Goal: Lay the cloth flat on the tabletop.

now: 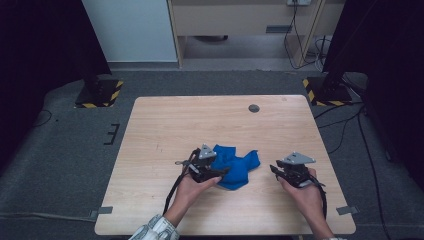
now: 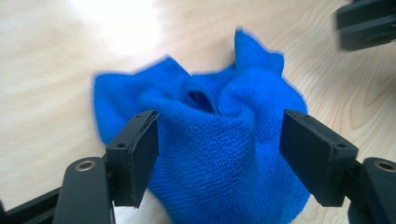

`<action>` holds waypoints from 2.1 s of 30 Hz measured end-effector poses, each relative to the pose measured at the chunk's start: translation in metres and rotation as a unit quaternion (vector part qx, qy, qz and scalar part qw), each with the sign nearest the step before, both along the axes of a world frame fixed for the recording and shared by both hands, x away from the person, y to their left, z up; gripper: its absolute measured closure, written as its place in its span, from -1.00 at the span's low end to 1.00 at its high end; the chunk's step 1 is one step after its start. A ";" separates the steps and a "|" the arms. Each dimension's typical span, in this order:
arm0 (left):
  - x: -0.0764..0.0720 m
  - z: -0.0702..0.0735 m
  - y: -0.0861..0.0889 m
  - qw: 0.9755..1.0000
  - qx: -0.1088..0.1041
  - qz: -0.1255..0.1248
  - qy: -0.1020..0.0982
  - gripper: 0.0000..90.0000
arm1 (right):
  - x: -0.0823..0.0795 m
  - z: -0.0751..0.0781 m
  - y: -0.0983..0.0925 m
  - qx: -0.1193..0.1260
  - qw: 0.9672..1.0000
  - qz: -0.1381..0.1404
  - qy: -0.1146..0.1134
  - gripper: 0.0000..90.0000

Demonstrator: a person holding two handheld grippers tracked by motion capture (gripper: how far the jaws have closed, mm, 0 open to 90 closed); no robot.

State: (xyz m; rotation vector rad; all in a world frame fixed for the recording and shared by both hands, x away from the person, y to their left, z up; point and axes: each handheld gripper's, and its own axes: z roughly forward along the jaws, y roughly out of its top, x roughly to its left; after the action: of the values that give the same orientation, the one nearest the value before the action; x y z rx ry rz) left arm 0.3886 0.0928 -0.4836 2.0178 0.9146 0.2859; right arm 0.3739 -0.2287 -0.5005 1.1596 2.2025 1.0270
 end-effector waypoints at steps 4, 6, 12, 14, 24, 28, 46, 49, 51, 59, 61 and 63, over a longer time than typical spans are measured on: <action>0.002 0.009 0.012 1.000 0.001 0.003 -0.019 -0.38 | 0.013 0.000 0.016 0.012 1.000 0.017 0.007 0.67; 0.008 0.011 0.018 1.000 0.007 0.009 -0.022 -0.34 | 0.017 0.001 0.022 0.016 1.000 0.019 0.009 0.70; 0.035 0.005 0.026 0.999 0.022 0.036 -0.019 -0.28 | 0.030 -0.001 0.032 0.018 0.999 0.016 0.022 0.67; 0.042 0.003 0.024 0.998 0.030 0.042 -0.020 -0.24 | 0.039 -0.003 0.035 0.019 0.999 0.013 0.030 0.58; 0.071 -0.011 0.002 0.998 0.056 0.041 -0.009 -0.23 | 0.059 -0.010 0.046 0.051 0.996 0.005 0.066 0.05; 0.075 -0.018 -0.005 0.997 0.064 0.039 0.002 -0.27 | 0.062 -0.016 0.052 0.044 0.996 0.006 0.076 -0.05; 0.078 -0.042 0.002 0.995 0.083 0.045 0.038 0.28 | 0.060 -0.026 0.065 0.013 0.995 0.046 0.090 0.73; 0.077 -0.041 0.001 0.996 0.077 0.032 0.042 0.66 | 0.059 -0.026 0.067 0.010 0.995 0.051 0.087 0.86; 0.075 -0.039 0.001 0.996 0.078 0.029 0.042 0.86 | 0.057 -0.025 0.068 0.005 0.995 0.052 0.080 0.89; 0.061 -0.014 0.022 0.996 0.057 0.071 0.000 0.90 | 0.048 -0.017 0.049 0.021 0.997 0.037 0.067 0.90; 0.058 -0.010 0.029 0.996 0.054 0.078 -0.004 0.90 | 0.046 -0.015 0.043 0.024 0.997 0.033 0.062 0.90; 0.056 -0.008 0.033 0.995 0.053 0.083 -0.009 0.91 | 0.045 -0.014 0.039 0.023 0.998 0.028 0.059 0.90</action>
State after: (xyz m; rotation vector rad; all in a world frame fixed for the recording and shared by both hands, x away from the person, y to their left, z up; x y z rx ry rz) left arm 0.4445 0.1257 -0.4913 2.0345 1.0783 0.4521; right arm 0.4185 -0.1894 -0.5146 1.2136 2.3267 1.0627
